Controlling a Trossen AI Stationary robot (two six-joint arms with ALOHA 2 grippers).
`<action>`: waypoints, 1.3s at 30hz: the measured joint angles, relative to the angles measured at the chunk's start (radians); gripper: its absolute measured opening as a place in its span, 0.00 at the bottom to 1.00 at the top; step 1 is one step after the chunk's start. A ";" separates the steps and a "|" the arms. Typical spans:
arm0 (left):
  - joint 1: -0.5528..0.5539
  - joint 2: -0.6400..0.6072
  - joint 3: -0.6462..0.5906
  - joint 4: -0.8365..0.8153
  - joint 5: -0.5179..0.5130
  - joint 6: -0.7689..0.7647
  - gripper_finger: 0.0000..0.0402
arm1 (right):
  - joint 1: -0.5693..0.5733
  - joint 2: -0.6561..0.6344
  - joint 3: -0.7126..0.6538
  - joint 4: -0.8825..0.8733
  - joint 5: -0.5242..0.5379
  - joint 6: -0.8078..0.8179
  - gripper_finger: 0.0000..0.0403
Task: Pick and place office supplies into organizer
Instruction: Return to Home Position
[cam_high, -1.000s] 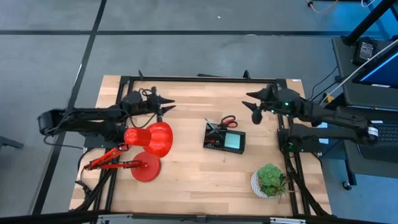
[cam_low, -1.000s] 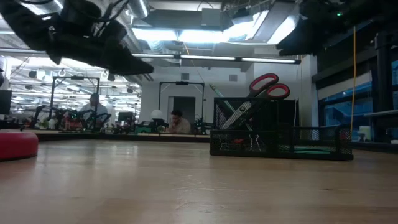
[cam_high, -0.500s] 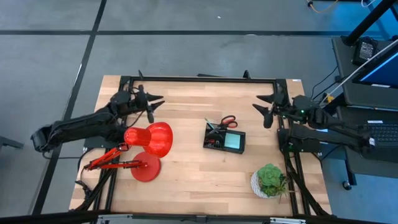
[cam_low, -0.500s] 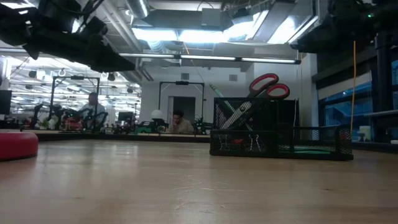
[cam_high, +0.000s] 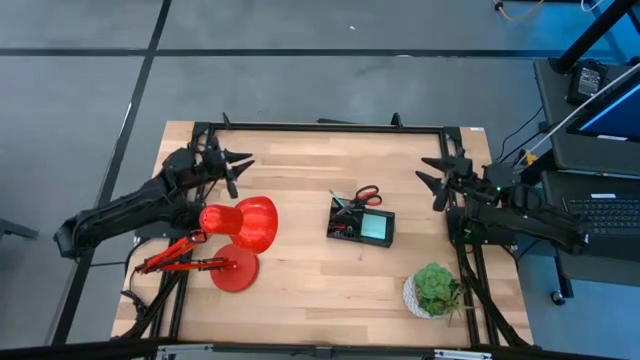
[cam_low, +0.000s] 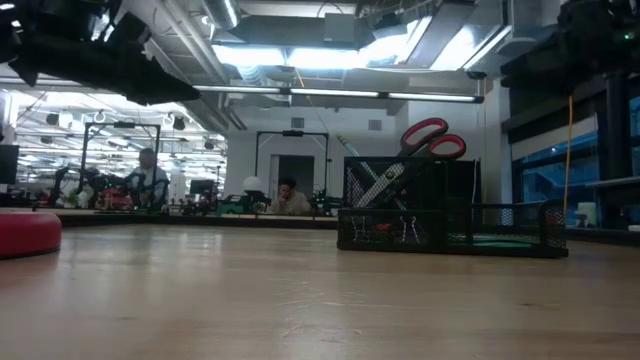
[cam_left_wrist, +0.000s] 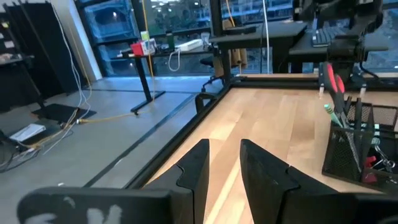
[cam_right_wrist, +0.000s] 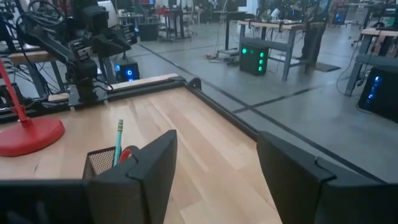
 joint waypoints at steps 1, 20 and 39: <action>0.000 -0.014 0.000 -0.009 0.000 0.000 0.21 | 0.000 -0.014 -0.009 0.000 0.000 0.000 0.56; 0.000 -0.315 0.000 -0.313 -0.067 -0.016 0.20 | 0.000 -0.110 -0.045 -0.024 -0.001 0.004 0.56; -0.002 -0.389 -0.068 -0.342 -0.160 -0.095 0.20 | 0.000 -0.110 -0.044 -0.031 -0.002 0.025 0.56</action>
